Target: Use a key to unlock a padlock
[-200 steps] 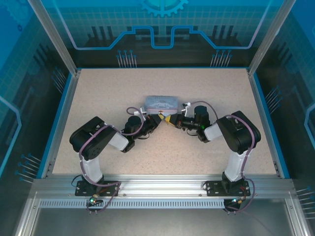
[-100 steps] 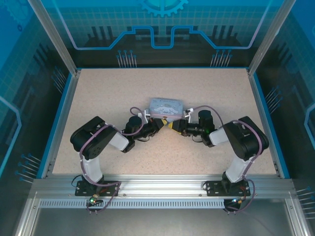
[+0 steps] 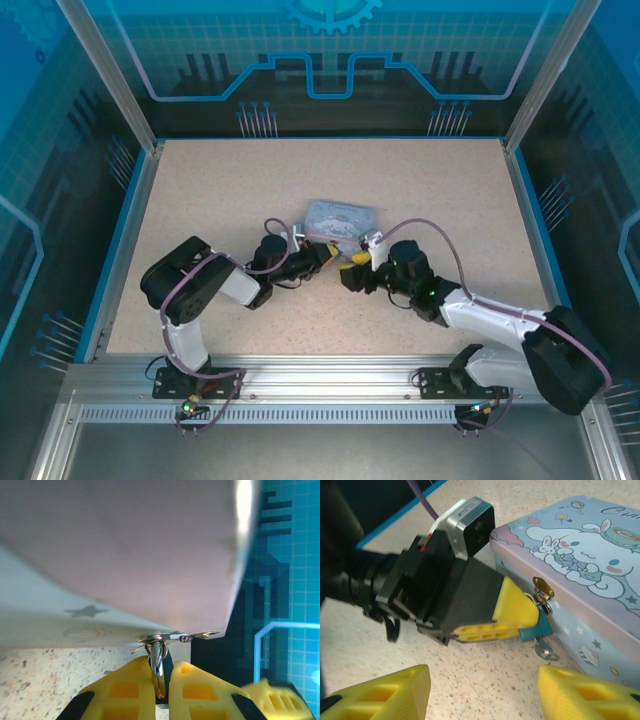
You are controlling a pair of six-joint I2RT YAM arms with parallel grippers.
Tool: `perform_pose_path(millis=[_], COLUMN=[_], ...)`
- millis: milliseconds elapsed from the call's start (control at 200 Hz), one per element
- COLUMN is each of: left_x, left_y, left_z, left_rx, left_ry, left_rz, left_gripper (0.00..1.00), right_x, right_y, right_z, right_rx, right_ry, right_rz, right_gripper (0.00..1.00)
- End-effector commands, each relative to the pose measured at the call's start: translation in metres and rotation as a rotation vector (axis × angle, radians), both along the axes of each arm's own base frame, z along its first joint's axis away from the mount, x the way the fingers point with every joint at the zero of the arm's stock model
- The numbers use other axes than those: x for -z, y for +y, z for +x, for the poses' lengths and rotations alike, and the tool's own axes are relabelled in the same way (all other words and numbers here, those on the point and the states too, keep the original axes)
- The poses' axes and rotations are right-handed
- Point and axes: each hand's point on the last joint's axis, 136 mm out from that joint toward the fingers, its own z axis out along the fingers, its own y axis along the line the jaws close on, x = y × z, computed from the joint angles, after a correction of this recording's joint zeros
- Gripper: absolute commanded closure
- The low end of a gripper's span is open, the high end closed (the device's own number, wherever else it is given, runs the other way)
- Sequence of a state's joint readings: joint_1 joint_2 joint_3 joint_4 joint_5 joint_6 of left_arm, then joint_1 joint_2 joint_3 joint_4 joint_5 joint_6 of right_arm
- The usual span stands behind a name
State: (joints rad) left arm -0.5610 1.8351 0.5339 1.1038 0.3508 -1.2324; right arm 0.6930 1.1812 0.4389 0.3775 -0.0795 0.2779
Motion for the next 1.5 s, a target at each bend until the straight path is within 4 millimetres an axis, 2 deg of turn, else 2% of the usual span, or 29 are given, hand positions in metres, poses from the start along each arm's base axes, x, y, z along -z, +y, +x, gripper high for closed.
perform_pose_path(millis=[0, 100, 305, 425, 620, 905, 1080, 1251, 1496], left_x=[-0.023, -0.029, -0.041, -0.046, -0.049, -0.051, -0.05, -0.051, -0.052], left_y=[0.0, 0.001, -0.001, -0.001, 0.0, 0.0, 0.002, 0.001, 0.001], left_z=[-0.001, 0.001, 0.005, 0.005, 0.004, 0.004, 0.004, 0.005, 0.005], left_rx=[0.018, 0.023, 0.034, 0.04, 0.045, 0.042, 0.033, 0.029, 0.028], left_ry=[-0.005, 0.012, 0.036, 0.03, 0.027, 0.022, 0.02, 0.02, 0.018], left_rz=[-0.033, -0.028, -0.058, -0.054, -0.052, -0.058, -0.069, -0.095, -0.094], left_gripper=[1.0, 1.0, 1.0, 1.0, 1.0, 1.0, 1.0, 1.0, 1.0], right_x=[0.016, 0.019, 0.029, 0.027, 0.021, 0.024, 0.023, 0.027, 0.033], right_y=[-0.036, -0.033, -0.018, -0.011, 0.003, 0.014, 0.013, 0.014, 0.012], right_z=[0.013, 0.013, 0.016, 0.022, 0.032, 0.046, 0.055, 0.055, 0.057], right_rx=[0.149, 0.148, 0.12, 0.108, 0.075, 0.039, 0.033, 0.005, 0.012], right_ry=[-0.201, -0.265, -0.367, -0.402, -0.443, -0.454, -0.446, -0.426, -0.404], right_rz=[-0.28, -0.371, -0.548, -0.592, -0.625, -0.639, -0.644, -0.637, -0.639], right_gripper=[0.45, 0.5, 0.56, 0.58, 0.6, 0.66, 0.75, 0.84, 0.91])
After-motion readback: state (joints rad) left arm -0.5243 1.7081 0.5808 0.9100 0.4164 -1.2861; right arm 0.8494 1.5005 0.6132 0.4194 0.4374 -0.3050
